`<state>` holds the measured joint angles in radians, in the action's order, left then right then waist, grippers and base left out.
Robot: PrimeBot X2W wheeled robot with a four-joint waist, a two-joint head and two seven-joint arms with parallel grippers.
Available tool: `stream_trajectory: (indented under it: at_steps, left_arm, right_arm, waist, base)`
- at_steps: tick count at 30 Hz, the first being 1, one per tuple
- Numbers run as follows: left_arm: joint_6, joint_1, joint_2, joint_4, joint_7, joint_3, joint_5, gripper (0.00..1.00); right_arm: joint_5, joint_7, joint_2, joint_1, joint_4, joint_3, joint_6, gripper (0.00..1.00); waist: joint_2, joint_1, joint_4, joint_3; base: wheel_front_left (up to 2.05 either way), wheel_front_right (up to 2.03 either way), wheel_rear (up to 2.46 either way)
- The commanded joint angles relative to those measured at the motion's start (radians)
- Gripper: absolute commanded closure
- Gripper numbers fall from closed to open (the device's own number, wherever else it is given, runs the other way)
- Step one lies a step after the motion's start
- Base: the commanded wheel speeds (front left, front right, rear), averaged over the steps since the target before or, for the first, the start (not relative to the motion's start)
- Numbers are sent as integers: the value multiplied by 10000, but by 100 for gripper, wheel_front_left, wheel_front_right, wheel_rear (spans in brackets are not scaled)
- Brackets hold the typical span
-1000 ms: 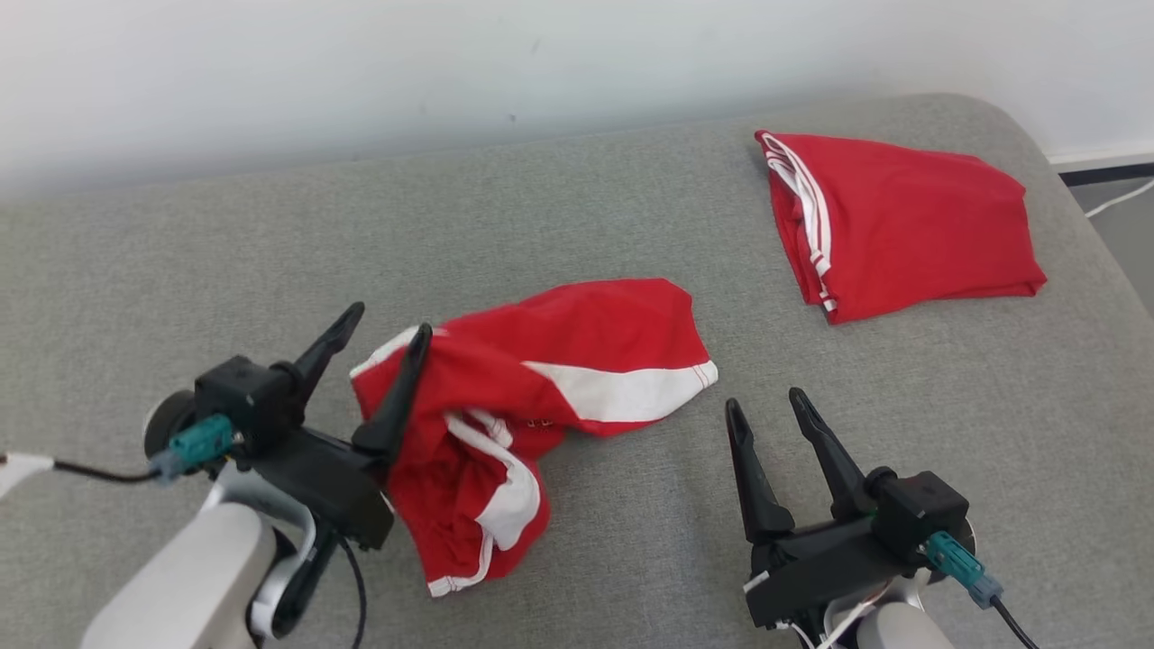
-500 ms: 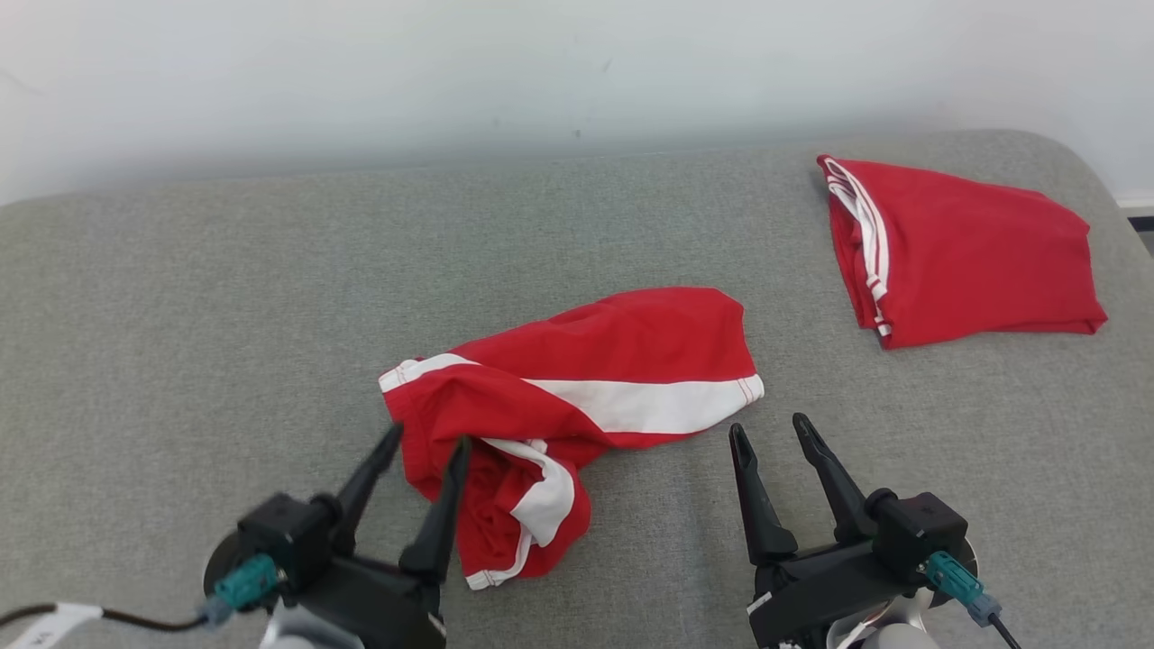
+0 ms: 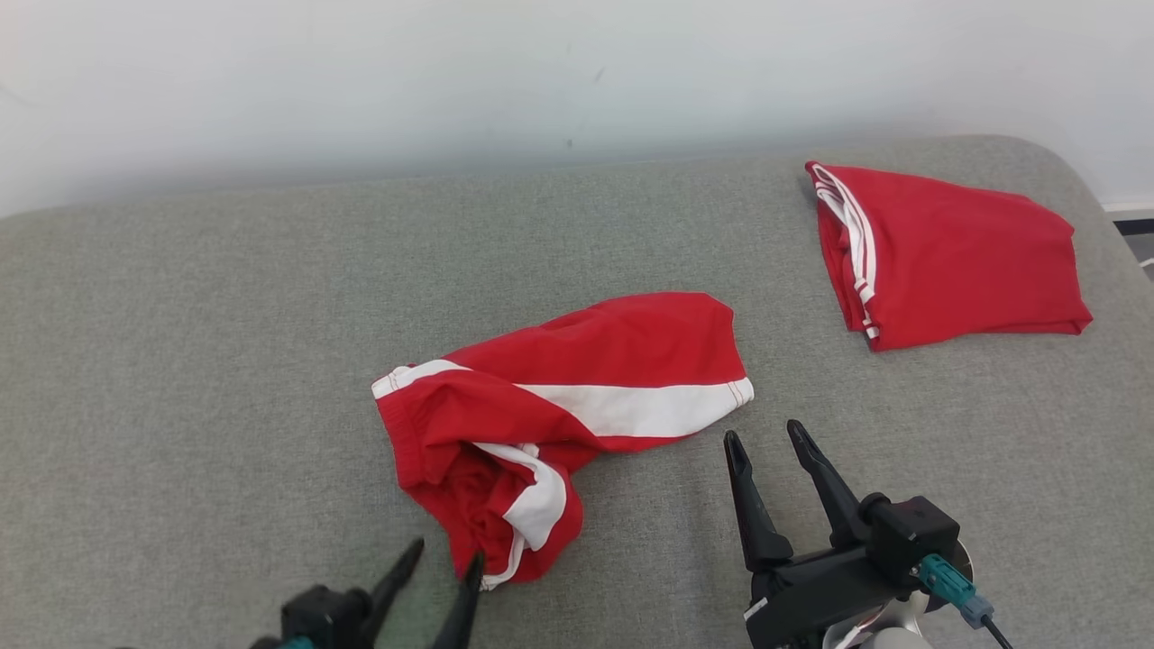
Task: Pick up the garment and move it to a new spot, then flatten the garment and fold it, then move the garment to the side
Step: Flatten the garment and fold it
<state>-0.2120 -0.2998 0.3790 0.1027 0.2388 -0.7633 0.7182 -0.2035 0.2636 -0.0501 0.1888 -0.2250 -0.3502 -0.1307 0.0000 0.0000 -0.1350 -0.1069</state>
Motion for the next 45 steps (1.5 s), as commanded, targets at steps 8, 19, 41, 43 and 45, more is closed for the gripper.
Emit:
stream_trajectory:
  at_steps: [8,19,41,43,45]
  left_arm:
    - [347,383,-263,1051,13,-424,163,0]
    - [884,-134,-763,2153,179,-460,-49,0]
    - [508,298,-25,1306,269,905,-610,100]
    - [345,484,260,1022,215,1014,-627,100]
    - [168,640,469,710,183,1179,-532,100]
  right_arm:
    - [-16,20,-5,-129,-20,-63,0,0]
    - [2,20,-5,-42,-102,-161,0,0]
    - [56,-20,-7,-572,-81,106,0,0]
    - [58,-24,-5,-586,-62,126,0,0]
    - [56,-24,-5,-561,-40,146,0,0]
  waist:
    - [0,0,-62,60]
    - [0,0,-230,29]
    - [0,0,975,424]
    - [0,0,1080,412]
    - [0,0,1151,388]
  base:
    - [0,0,0]
    - [0,0,0]
    - [0,0,0]
    - [0,0,0]
    - [0,0,0]
